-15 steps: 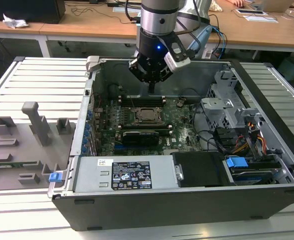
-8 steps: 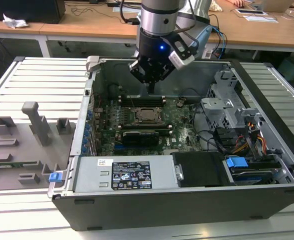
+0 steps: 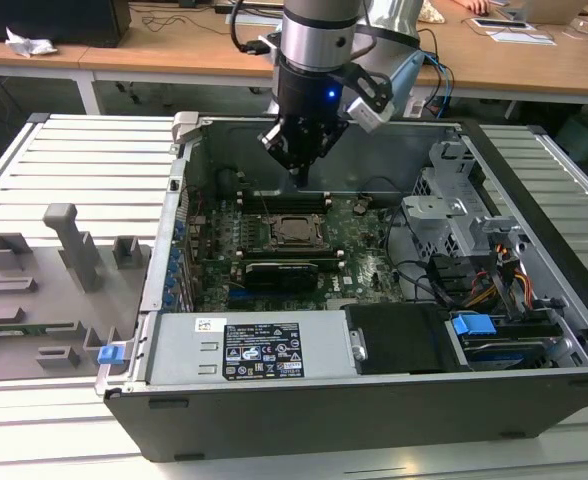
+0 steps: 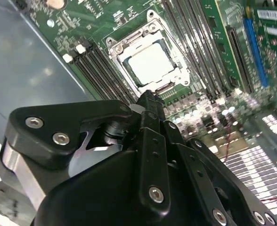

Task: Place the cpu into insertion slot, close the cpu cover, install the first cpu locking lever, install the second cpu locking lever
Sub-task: 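Install the first cpu locking lever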

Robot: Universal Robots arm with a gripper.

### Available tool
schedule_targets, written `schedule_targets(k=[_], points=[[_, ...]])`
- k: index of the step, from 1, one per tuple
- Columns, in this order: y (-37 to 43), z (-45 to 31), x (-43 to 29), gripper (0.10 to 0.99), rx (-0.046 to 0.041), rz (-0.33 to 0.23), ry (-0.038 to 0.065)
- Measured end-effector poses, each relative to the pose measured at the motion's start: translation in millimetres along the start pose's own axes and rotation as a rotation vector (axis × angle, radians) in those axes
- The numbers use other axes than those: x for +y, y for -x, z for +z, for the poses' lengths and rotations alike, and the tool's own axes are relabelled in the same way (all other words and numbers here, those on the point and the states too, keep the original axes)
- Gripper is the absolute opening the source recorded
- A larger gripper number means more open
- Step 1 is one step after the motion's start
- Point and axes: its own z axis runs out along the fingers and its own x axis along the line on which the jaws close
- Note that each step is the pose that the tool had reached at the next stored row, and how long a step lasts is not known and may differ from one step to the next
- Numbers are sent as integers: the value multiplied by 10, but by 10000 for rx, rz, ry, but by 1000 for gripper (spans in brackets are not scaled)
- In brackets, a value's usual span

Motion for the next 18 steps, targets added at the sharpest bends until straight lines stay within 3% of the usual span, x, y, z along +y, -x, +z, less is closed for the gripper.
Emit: schedule_targets(k=[2, 10, 18], points=[[-12, 1, 7, 106, 9, -180, 3], [-28, 15, 17, 106, -54, 1079, -10], [-43, 25, 25, 106, -92, 1878, -20]])
